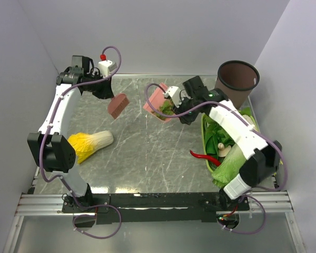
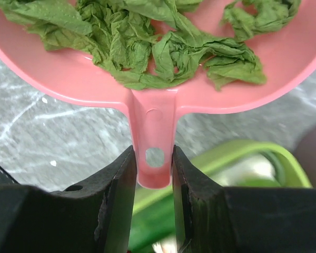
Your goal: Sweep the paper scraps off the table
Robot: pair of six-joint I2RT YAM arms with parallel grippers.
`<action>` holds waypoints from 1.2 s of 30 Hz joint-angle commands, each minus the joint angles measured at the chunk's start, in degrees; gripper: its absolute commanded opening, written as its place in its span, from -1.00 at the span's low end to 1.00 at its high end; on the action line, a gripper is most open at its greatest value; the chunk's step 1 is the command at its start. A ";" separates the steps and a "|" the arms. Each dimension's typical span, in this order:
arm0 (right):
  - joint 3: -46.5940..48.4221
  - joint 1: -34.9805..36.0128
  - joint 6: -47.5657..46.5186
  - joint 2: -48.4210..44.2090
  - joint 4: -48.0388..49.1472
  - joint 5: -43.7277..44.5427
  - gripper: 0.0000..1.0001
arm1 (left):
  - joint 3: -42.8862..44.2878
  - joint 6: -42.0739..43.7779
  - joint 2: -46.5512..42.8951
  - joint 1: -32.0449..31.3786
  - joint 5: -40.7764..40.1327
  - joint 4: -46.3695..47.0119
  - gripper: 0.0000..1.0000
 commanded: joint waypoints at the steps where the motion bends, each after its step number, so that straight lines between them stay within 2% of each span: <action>1: 5.81 -1.22 -2.00 -6.12 -3.53 2.94 -1.00 | -0.13 4.24 -3.61 -0.12 3.46 2.55 -0.98; 7: 14.16 -7.63 5.38 -6.39 -7.32 -0.30 -1.00 | -6.71 0.91 -7.92 -0.30 3.03 8.17 -0.98; 11: 16.63 -12.81 10.21 -7.88 -4.34 -0.22 -1.00 | -8.92 -2.96 -8.28 -0.82 2.41 9.85 -0.98; 16: 19.53 -18.43 13.82 -8.32 -2.23 2.32 -1.00 | -10.15 -3.76 -8.19 -2.93 1.45 9.50 -0.98; 20: 22.16 -20.90 14.62 -7.62 -0.12 8.03 -1.00 | -10.15 -2.97 -9.07 -4.43 0.22 8.53 -0.98; 21: 22.26 -21.08 14.36 -7.10 0.59 13.87 -1.00 | -10.41 -2.79 -9.24 -4.87 -0.05 8.35 -0.98; 24: 22.78 -23.62 12.86 -5.69 2.78 19.09 -1.00 | -12.00 -1.83 -10.56 -6.80 -0.58 8.18 -0.98; 29: 29.28 -28.29 12.07 -0.16 2.09 21.74 -1.00 | -12.35 -1.73 -11.97 -8.38 -0.49 8.00 -0.98; 34: 34.89 -30.12 6.46 5.20 0.42 31.49 -1.00 | -13.05 -1.38 -12.59 -8.30 -0.76 7.91 -0.98; 36: 36.23 -31.36 5.13 7.23 -0.55 32.64 -1.00 | -13.14 -1.21 -12.59 -8.30 -0.58 8.00 -0.98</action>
